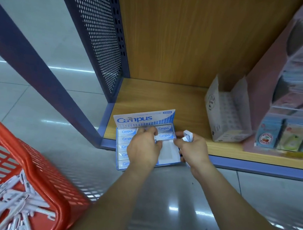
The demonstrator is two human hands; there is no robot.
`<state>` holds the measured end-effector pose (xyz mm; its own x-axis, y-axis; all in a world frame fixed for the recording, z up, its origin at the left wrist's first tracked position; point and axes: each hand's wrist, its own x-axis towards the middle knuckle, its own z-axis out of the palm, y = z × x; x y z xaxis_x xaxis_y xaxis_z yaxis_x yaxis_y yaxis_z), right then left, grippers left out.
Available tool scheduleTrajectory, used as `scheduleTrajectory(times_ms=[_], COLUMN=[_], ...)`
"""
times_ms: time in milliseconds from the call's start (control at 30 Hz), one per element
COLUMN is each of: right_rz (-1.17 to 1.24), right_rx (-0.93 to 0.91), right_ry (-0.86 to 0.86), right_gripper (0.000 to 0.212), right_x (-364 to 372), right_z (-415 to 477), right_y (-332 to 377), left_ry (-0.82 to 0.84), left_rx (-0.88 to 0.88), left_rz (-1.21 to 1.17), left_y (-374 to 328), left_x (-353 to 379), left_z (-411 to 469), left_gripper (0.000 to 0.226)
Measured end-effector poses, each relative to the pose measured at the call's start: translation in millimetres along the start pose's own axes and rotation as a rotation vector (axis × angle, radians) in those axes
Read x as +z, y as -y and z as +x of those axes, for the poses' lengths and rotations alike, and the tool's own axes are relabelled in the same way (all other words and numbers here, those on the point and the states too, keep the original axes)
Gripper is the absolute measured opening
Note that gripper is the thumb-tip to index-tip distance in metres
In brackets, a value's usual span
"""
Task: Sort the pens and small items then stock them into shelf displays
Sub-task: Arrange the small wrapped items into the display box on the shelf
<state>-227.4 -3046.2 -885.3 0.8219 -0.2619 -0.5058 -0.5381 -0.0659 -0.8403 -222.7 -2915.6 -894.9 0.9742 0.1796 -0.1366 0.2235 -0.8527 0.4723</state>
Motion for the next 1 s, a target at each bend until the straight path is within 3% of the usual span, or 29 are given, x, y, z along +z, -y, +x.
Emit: scheduleTrajectory(times_ms=[200,300,367,433,500,567,867,1000], right_rz=[0.139,0.279,0.332,0.310,0.231,0.175,0.211,0.285], right_rx=[0.130,0.173,0.160,0.148,0.146,0.154,0.128,0.107], right_ry=[0.042,0.072,0.153,0.267,0.386,0.505,0.566,0.471], right_gripper=[0.013,0.010,0.006,0.009,0.012,0.011,0.011,0.010], right_x=[-4,-8,-12,-14,-14,-13,-9,-12], right_z=[-1,-2,-4,-8,-13,-20,-31,-30], right_y=[5,10,15,19,22,23,20,18], left_ry=[0.047,0.076,0.085,0.146,0.256,0.309,0.425,0.377], left_rx=[-0.032,-0.050,-0.110,-0.294,-0.436,-0.442,-0.318,-0.293], left_rz=[0.029,-0.077,-0.332,-0.873,-1.356,-1.536,-1.582,-1.527], left_y=[-5,-2,-1,-3,-6,-7,-18,-16], left_x=[-5,-6,-12,-24,-36,-39,-36,-40], left_z=[7,11,8,-1,-11,-16,-31,-33], left_gripper=[0.026,0.026,0.017,0.004,0.010,0.018,0.029,0.019])
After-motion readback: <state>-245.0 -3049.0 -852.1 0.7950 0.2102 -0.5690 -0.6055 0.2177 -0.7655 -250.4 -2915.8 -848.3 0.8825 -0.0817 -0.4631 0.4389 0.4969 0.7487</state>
